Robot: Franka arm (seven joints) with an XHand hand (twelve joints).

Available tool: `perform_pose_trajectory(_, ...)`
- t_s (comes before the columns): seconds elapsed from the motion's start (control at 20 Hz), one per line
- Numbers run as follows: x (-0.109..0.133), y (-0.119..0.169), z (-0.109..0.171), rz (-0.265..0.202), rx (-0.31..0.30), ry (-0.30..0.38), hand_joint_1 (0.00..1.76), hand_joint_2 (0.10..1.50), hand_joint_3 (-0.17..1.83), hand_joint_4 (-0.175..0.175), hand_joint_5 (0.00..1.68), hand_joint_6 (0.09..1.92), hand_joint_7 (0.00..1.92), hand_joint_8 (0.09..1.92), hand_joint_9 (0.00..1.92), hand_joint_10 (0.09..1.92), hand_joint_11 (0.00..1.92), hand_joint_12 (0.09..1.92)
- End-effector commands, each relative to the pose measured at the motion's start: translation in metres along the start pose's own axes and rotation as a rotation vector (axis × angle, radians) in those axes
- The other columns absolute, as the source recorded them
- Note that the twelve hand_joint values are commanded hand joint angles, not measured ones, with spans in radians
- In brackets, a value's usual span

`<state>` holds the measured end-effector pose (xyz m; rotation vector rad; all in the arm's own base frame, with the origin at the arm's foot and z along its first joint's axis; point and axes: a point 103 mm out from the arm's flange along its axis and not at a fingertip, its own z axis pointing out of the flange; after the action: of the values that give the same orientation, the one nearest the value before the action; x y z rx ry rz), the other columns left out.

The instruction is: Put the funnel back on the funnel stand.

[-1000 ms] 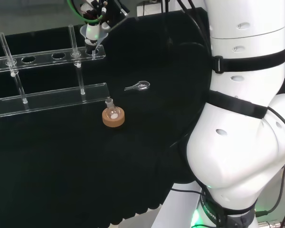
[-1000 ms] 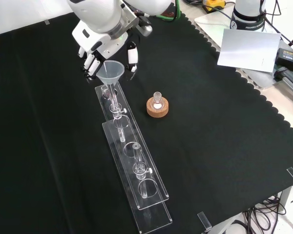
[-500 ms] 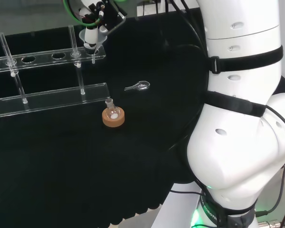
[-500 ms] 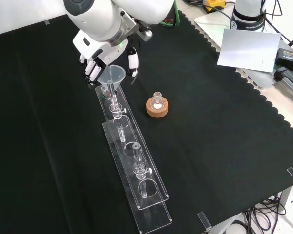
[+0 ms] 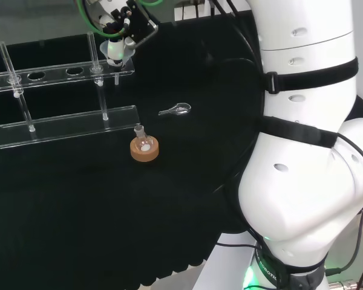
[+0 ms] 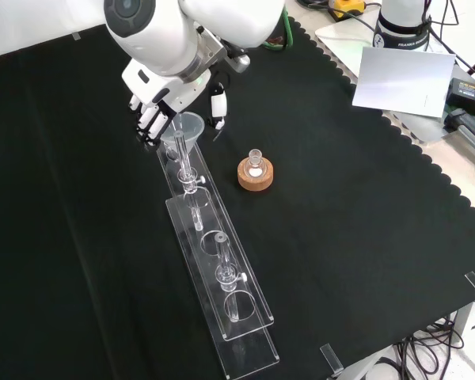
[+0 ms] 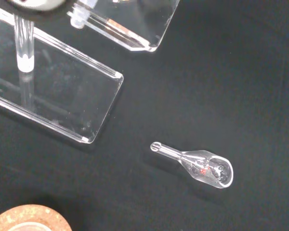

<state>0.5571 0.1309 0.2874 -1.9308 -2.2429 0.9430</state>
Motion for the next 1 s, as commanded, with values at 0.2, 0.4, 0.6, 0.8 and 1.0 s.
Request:
perform_pose_trajectory(0.2, 0.0, -0.014, -0.006, -0.002, -0.024, 0.004, 0.66, 0.65, 0.46, -0.018, 0.21, 0.09, 0.0, 0.31, 0.16, 0.69, 0.1, 1.43)
perform_pose_trajectory(0.4, -0.005, -0.032, -0.009, 0.003, -0.047, 0.027, 0.63, 0.64, 0.42, -0.017, 0.17, 0.09, 0.0, 0.22, 0.11, 0.71, 0.05, 1.45)
perform_pose_trajectory(0.6, -0.015, -0.059, -0.015, 0.024, -0.105, 0.059, 0.63, 0.65, 0.39, -0.022, 0.17, 0.09, 0.0, 0.35, 0.14, 0.72, 0.06, 1.46)
perform_pose_trajectory(0.8, -0.03, -0.088, -0.018, 0.056, -0.159, 0.091, 0.63, 0.66, 0.37, -0.026, 0.18, 0.09, 0.0, 0.46, 0.18, 0.72, 0.09, 1.46)
perform_pose_trajectory(1.0, -0.042, -0.114, -0.016, 0.094, -0.184, 0.128, 0.64, 0.66, 0.37, -0.029, 0.2, 0.09, 0.0, 0.54, 0.22, 0.71, 0.12, 1.45)
